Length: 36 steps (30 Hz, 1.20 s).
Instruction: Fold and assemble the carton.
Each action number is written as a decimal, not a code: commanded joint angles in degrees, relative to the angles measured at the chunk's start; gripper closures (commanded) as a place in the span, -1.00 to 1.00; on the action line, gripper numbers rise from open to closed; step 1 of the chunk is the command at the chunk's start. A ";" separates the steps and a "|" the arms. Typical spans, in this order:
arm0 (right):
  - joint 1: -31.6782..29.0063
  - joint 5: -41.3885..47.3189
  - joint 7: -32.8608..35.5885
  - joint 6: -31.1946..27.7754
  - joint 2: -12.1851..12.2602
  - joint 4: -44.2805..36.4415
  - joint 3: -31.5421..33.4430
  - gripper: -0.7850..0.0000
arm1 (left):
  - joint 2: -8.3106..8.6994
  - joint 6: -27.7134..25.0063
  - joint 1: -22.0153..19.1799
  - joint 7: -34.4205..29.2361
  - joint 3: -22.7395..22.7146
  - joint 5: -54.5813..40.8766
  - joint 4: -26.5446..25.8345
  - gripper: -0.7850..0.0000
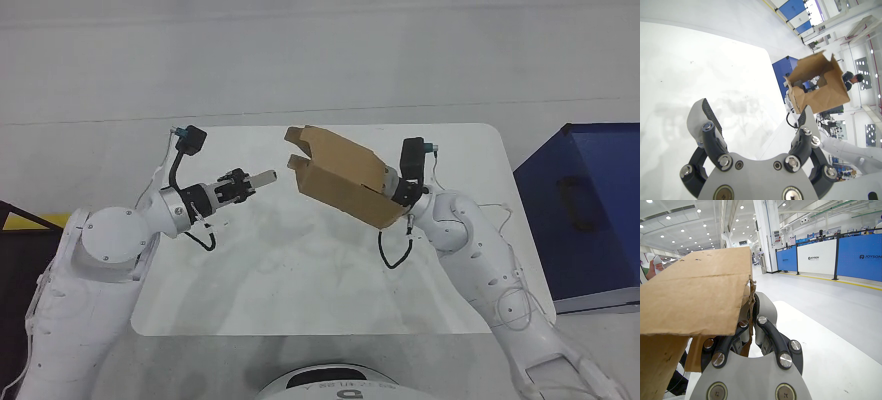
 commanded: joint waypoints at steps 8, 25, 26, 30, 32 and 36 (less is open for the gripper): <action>-1.11 -1.63 2.02 1.96 -0.04 -2.01 -0.82 1.00 | -0.46 3.59 -4.53 0.36 6.10 4.89 -0.49 -1.00; -3.46 -2.03 -0.28 2.64 0.20 -2.91 0.96 1.00 | -0.73 5.00 -7.94 -0.05 6.38 1.68 1.51 -1.00; -3.46 -2.03 -0.28 2.64 0.20 -2.91 0.96 1.00 | -0.58 4.40 -7.17 0.04 4.92 1.00 1.43 -1.00; -3.46 -2.03 -0.28 2.64 0.20 -2.91 0.96 1.00 | 0.10 2.51 -3.03 0.00 -0.26 0.78 0.75 -1.00; -3.46 -2.03 -0.28 2.64 0.20 -2.91 0.96 1.00 | 0.31 1.68 -0.83 0.22 -2.16 0.28 0.63 -1.00; -4.06 1.90 -1.58 1.54 0.10 -3.21 1.10 1.00 | 0.46 -0.01 2.41 0.41 -3.47 -1.03 1.39 -1.00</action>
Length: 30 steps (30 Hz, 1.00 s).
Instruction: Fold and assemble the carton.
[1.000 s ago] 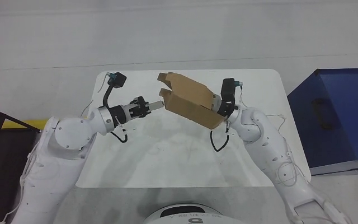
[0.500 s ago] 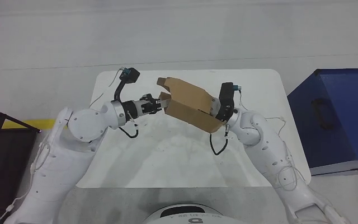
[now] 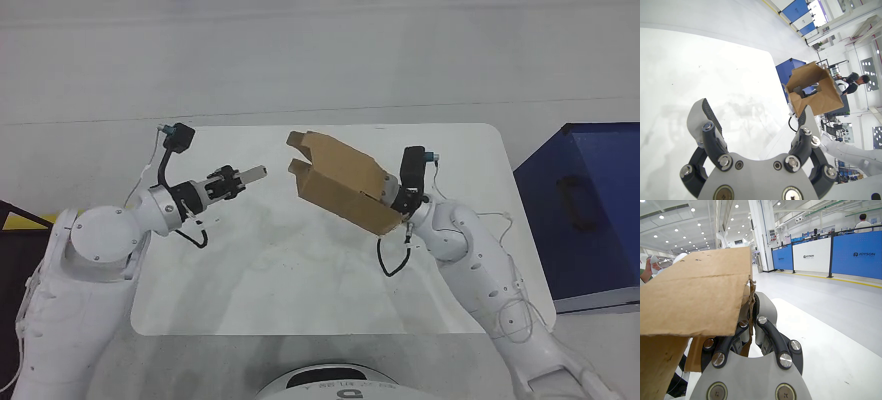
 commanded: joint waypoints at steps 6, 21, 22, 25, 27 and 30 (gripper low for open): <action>1.00 3.51 0.90 -2.08 -0.20 1.25 -0.66 1.00 | -0.22 -2.72 0.78 0.73 2.20 -1.65 3.35 -1.00; 2.21 -0.85 1.96 -1.01 -0.85 1.92 -3.46 1.00 | -0.75 -4.23 -5.74 -0.88 7.76 -2.15 7.02 -1.00; 2.23 -0.93 1.88 -1.04 -0.87 1.98 -3.48 1.00 | -0.77 -4.23 -6.02 -0.92 7.99 -2.14 7.21 -1.00; 2.26 -0.94 1.57 -1.12 -0.92 2.12 -3.51 1.00 | -0.80 -4.21 -6.69 -0.94 8.34 -1.96 7.62 -1.00; 2.31 -0.86 1.25 -1.25 -0.96 2.14 -3.48 1.00 | -0.76 -4.26 -6.88 -0.94 8.21 -1.83 7.79 -1.00; 2.51 -0.73 0.89 -1.43 -1.00 2.20 -3.30 1.00 | -0.57 -4.70 -6.33 -0.71 7.20 -1.17 7.92 -1.00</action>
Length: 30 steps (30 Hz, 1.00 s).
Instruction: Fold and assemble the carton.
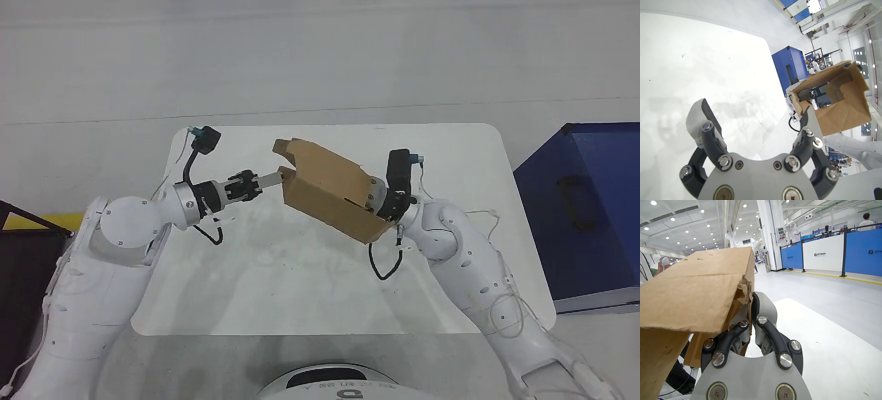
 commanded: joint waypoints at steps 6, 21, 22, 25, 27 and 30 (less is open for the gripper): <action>0.61 0.34 -0.30 -0.19 -0.16 0.52 -0.01 1.00 | 0.60 -0.38 4.05 0.79 -3.86 0.21 1.11 -1.00; 2.05 0.51 0.63 0.04 -0.70 1.72 -1.46 1.00 | -0.19 -3.67 -0.91 -0.19 1.92 -2.38 2.84 -1.00; 1.94 0.48 0.62 0.13 -0.70 1.75 -1.40 1.00 | -0.17 -3.65 -1.04 -0.30 1.89 -2.33 2.67 -1.00; 1.65 0.39 0.61 0.30 -0.69 1.69 -1.23 1.00 | -0.09 -3.26 -1.10 -0.57 1.82 -1.75 2.30 -1.00; 1.43 0.37 0.47 0.37 -0.67 1.62 -1.03 1.00 | 0.00 -2.45 -0.83 -0.50 1.67 -0.71 2.21 -1.00; 0.99 0.08 0.16 0.50 -0.58 1.39 -0.44 1.00 | 0.18 -2.23 0.31 -0.18 0.82 -0.37 2.20 -1.00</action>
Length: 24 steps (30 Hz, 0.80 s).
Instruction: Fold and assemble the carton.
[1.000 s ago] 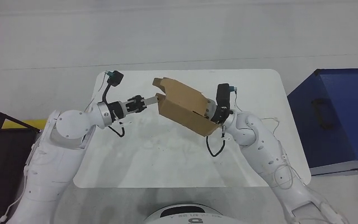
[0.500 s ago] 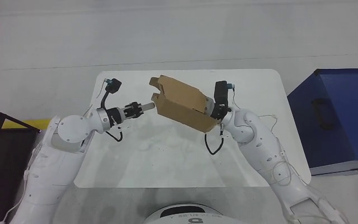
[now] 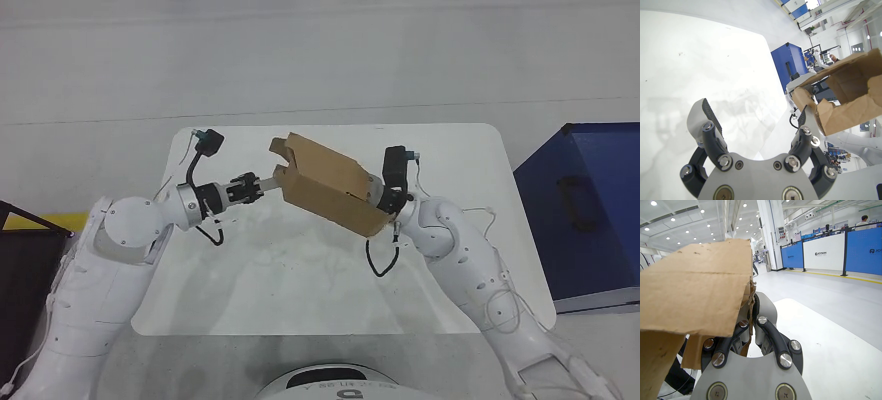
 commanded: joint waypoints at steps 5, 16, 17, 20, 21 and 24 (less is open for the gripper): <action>-1.06 -0.30 -0.40 0.16 0.23 -0.41 1.25 1.00 | 0.44 -4.40 3.51 -1.55 -3.07 -4.55 -0.50 -1.00; -1.03 -0.45 0.97 -0.28 0.10 -1.20 0.44 1.00 | 0.62 -5.43 4.30 1.08 -4.92 -5.16 -2.97 -1.00; -0.96 -0.47 1.07 -0.29 0.07 -1.28 0.34 1.00 | 0.58 -4.48 3.36 1.19 -3.87 -3.01 -3.61 -1.00; -0.91 -0.59 1.35 -0.35 0.04 -1.38 0.19 1.00 | 0.15 -1.64 0.57 2.02 0.24 0.57 -4.34 -1.00; -0.95 -0.52 1.44 -0.35 0.04 -1.38 0.19 1.00 | 0.02 -0.91 -0.44 1.81 1.48 1.61 -4.21 -1.00; -1.22 -0.37 1.73 -0.40 0.11 -1.44 0.42 1.00 | -0.43 0.98 -3.25 0.62 5.19 3.04 -3.96 -1.00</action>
